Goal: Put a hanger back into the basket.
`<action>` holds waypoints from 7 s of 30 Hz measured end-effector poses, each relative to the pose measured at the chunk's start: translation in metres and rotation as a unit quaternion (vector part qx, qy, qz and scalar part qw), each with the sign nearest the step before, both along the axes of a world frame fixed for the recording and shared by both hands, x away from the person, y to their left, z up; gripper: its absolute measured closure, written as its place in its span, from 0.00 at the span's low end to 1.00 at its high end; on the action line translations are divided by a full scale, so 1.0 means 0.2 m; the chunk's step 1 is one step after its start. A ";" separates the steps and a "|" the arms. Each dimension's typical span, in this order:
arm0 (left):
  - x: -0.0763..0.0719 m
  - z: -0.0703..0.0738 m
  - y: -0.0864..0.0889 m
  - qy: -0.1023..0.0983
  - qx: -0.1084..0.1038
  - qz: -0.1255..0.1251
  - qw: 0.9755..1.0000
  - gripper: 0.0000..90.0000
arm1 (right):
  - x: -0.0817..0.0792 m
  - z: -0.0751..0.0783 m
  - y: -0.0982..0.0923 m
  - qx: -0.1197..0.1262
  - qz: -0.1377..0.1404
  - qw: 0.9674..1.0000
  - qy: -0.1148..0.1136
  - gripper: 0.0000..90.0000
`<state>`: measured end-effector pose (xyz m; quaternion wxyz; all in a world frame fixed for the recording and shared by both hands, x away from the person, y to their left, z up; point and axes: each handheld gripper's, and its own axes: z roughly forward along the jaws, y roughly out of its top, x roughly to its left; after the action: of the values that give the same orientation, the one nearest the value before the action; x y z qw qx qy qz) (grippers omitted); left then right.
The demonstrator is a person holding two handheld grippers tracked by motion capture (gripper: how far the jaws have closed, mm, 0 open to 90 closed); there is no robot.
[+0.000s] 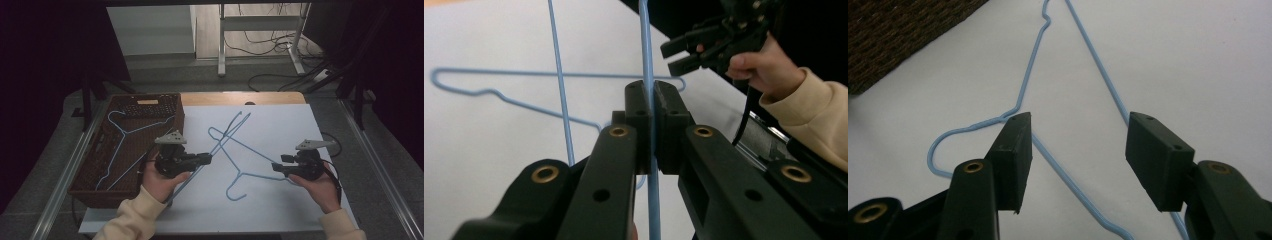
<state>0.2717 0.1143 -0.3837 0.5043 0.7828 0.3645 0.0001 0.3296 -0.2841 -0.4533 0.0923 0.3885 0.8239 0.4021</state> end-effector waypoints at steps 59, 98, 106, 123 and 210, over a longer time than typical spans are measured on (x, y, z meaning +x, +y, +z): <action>0.14 -0.09 0.93 0.025 -0.062 0.143 0.987 0.96 | 0.00 -0.01 0.02 -0.013 -0.002 1.000 0.002 0.46; 0.25 -0.34 1.06 0.099 -0.013 0.155 0.983 0.96 | 0.00 -0.01 0.03 -0.016 0.000 1.000 -0.005 0.44; 0.26 -0.37 1.11 0.109 0.065 0.261 0.957 0.61 | 0.00 -0.02 0.03 -0.016 0.001 1.000 -0.005 0.44; 0.12 -0.19 0.92 0.024 0.019 0.170 0.985 0.31 | 0.00 -0.02 0.04 -0.021 0.007 1.000 -0.001 0.42; -0.09 -0.22 0.37 0.004 0.061 0.023 0.998 0.26 | -0.01 -0.09 0.35 -0.139 0.101 0.985 0.032 0.34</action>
<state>0.2531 0.1878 -0.4280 0.4544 0.8034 0.3836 0.0308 0.3284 -0.2140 -0.4705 0.0780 0.2993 0.9092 0.2786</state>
